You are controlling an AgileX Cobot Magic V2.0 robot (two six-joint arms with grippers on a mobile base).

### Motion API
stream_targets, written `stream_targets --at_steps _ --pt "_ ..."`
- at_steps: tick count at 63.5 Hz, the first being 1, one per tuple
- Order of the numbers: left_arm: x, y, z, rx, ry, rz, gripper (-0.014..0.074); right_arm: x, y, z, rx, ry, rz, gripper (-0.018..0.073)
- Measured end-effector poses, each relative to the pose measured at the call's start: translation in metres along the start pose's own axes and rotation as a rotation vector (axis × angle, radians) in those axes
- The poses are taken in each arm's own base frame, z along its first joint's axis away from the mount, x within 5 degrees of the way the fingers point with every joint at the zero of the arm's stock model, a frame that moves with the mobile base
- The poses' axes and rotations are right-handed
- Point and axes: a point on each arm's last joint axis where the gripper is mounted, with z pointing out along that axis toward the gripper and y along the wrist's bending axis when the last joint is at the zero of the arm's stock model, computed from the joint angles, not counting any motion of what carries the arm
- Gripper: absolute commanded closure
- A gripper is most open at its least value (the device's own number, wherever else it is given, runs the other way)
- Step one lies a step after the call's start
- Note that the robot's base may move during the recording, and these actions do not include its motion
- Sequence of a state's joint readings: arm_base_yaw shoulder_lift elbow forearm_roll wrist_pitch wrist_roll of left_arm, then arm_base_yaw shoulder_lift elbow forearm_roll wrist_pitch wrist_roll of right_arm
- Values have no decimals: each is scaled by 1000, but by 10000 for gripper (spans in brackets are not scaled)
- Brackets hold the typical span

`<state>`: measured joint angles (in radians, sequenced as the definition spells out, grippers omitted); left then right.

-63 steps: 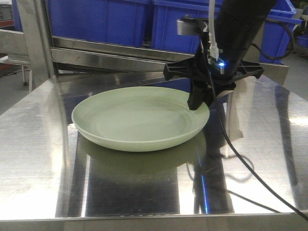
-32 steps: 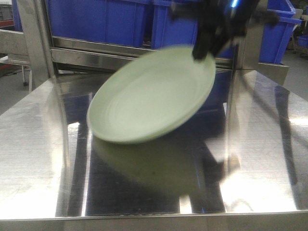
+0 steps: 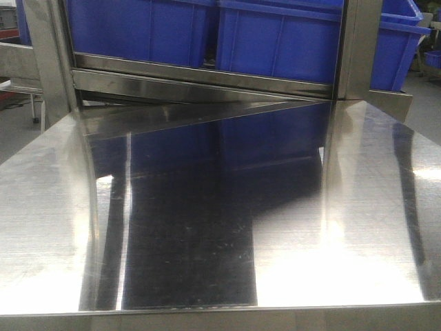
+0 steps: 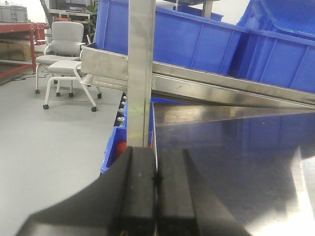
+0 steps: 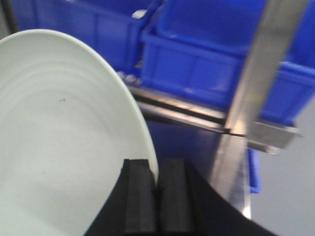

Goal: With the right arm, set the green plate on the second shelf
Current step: 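Raise the held plate upright beside the right gripper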

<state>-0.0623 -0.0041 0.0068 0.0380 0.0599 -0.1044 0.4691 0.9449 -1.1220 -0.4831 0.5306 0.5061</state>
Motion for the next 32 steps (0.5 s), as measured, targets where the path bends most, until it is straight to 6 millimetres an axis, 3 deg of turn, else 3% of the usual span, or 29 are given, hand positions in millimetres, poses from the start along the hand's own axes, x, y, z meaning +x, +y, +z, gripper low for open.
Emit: stream_targets --at_steps 16,23,32 --pt "0 0 0 0 0 0 465 37 -47 -98 202 -246 115 529" --pt "0 0 0 0 0 0 465 61 -56 -121 221 -305 136 529" --pt "0 0 0 0 0 0 465 95 -60 -126 216 -294 145 529"
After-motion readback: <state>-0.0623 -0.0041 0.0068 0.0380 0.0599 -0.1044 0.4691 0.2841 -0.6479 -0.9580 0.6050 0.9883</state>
